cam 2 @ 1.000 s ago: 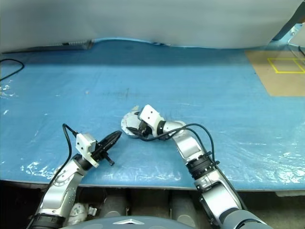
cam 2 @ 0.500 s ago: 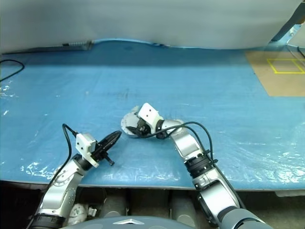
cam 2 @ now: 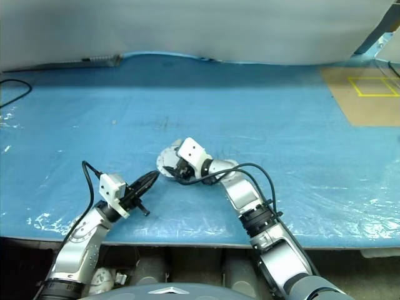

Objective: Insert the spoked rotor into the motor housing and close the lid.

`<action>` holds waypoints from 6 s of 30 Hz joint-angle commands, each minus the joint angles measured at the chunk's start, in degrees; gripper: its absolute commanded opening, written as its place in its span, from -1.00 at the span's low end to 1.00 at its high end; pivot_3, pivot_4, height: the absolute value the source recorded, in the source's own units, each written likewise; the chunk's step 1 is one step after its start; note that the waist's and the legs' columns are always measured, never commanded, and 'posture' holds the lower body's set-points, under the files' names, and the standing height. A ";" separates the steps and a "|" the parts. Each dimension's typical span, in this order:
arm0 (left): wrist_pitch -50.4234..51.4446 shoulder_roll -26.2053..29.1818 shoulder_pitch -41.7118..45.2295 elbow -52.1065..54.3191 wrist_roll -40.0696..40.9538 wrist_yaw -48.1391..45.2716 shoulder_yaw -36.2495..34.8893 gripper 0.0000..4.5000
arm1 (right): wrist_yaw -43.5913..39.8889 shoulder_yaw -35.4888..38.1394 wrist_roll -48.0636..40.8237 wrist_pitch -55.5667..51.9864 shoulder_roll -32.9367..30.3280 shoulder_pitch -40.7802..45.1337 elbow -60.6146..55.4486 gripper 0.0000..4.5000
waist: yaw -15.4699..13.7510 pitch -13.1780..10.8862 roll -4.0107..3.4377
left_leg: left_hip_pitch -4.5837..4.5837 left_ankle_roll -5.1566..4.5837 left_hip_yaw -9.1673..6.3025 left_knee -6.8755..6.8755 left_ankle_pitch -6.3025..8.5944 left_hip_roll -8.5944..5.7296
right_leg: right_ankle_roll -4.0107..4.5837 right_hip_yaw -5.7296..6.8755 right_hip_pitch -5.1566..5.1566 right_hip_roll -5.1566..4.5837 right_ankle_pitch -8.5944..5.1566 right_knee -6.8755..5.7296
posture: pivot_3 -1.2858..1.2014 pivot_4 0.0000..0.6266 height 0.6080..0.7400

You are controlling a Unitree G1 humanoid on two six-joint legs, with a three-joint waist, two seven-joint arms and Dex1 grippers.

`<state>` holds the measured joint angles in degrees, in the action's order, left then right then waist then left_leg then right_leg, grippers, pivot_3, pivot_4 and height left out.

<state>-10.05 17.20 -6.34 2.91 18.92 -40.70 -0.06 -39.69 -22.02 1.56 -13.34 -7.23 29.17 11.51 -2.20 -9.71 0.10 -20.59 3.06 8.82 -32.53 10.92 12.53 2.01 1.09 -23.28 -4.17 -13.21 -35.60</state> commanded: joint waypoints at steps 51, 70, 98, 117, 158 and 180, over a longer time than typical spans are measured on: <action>58.78 3.18 15.80 8.14 36.49 21.71 -16.63 -0.93 | 1.59 -2.54 2.38 -12.43 -2.38 0.73 3.92 0.31 | -0.17 0.37 -0.11 | 0.52 0.05 -0.02 0.39 -0.02 -0.60 | -0.42 -0.55 0.22 -0.04 -0.28 0.08 | 0.03 -0.52 1.00; 50.65 0.53 18.09 1.46 26.78 14.27 -13.23 -0.93 | 1.55 -2.44 2.51 -12.68 -2.70 0.65 3.55 0.31 | -0.26 0.36 -0.10 | 0.51 -0.05 -0.04 0.73 0.04 -0.61 | -0.63 -0.54 0.21 -0.05 -0.40 0.36 | 0.03 -0.52 1.00; 58.55 1.18 18.38 2.23 24.42 13.70 -7.87 -0.93 | 0.37 -3.30 2.08 -12.76 -2.93 -0.64 1.73 0.31 | -0.31 0.41 -0.14 | 0.58 0.16 -0.01 1.27 -0.08 -0.67 | -0.52 -0.50 0.31 -0.05 -0.33 0.84 | 0.03 -0.52 1.00; 61.23 2.65 20.85 2.11 22.64 11.14 -5.03 -0.93 | -1.84 0.67 -2.19 -13.45 -5.31 -4.32 -9.36 0.99 | -1.75 0.47 -0.15 | 0.42 0.18 -0.02 1.42 -0.10 -0.75 | -0.44 -0.48 0.31 -0.11 -0.30 1.01 | 0.03 -0.52 1.00; 58.97 3.02 23.73 0.20 21.22 10.38 -10.94 -0.93 | 0.76 0.40 -0.44 -3.94 -12.04 -7.56 -8.43 0.99 | -0.22 0.39 0.01 | 0.04 0.19 -0.15 1.18 -0.12 -0.70 | -0.41 -0.35 0.05 -0.05 -0.26 0.85 | 0.03 -0.52 1.00; 64.04 1.56 26.90 2.75 26.90 9.12 -10.03 -0.93 | 0.28 0.00 0.52 -10.05 -10.27 -4.90 -2.12 0.99 | -0.13 0.45 0.09 | 0.57 0.17 -0.10 1.16 -0.10 -0.68 | -0.26 -0.37 0.58 -0.08 -0.18 0.82 | 0.03 -0.52 1.00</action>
<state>53.03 19.25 19.68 3.20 43.92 -31.65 -9.57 -40.07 -20.53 -0.08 -19.86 -17.06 25.94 3.95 -2.34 -9.26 0.18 -20.03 3.23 8.72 -31.36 10.82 11.85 1.74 0.72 -22.69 -4.24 -13.39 -34.78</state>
